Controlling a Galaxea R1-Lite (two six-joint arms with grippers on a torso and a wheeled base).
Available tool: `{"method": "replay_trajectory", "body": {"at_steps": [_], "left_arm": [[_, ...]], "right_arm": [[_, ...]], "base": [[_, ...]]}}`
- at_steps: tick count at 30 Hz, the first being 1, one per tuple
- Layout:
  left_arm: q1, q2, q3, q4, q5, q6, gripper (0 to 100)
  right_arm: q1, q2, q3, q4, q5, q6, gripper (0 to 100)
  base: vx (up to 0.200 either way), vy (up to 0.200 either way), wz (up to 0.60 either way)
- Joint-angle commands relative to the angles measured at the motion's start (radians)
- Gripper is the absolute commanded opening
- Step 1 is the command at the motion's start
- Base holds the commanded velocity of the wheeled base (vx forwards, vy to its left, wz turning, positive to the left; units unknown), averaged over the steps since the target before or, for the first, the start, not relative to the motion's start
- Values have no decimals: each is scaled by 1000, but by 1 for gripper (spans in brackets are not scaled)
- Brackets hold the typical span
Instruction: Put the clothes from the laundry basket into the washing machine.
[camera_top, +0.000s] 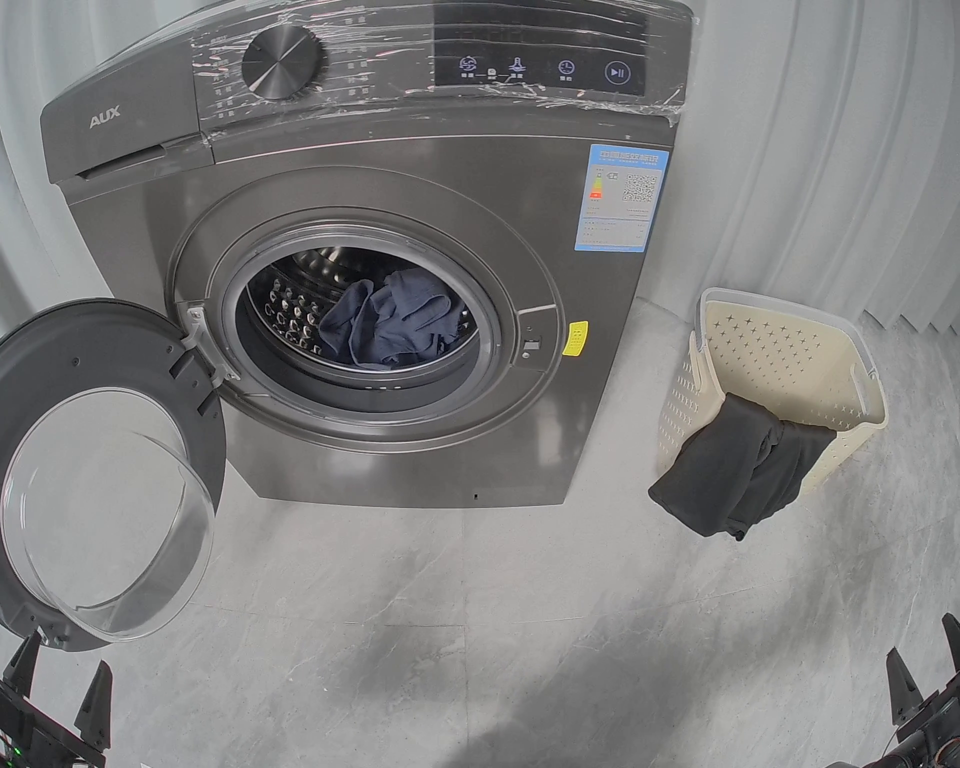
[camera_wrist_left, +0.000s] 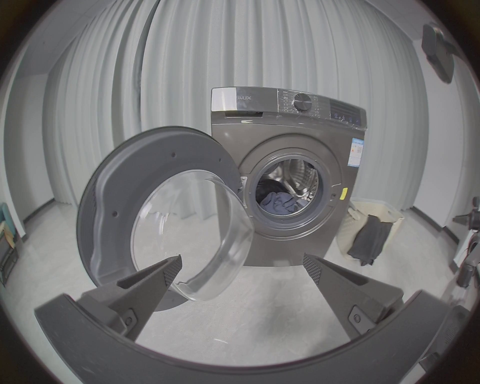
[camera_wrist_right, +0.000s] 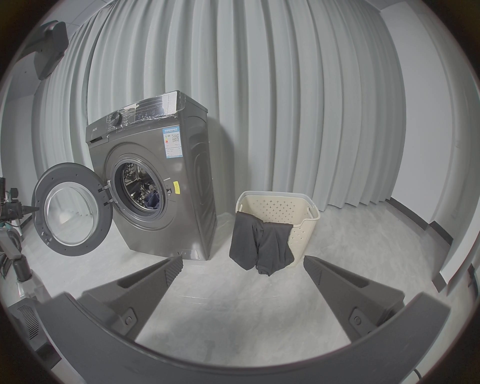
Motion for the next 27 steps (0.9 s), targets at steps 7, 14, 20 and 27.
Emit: {"method": "replay_trajectory", "body": {"at_steps": [7,14,20,27], "left_arm": [[38,-7,18,2,-16,-78,100],[38,-7,18,2,-32,-107,100],[38,-7,18,5,-25,-12,100],[40,-7,18,11,-7,63,100]], "right_arm": [[-1,-16,18,0,0,-3,100],[-1,-16,18,0,0,-3,100],[-1,-16,18,0,0,-3,100],[-1,-16,18,0,0,-3,100]], "base": [[0,-57,0],[0,-86,0],[0,-200,0],[0,-200,0]]}}
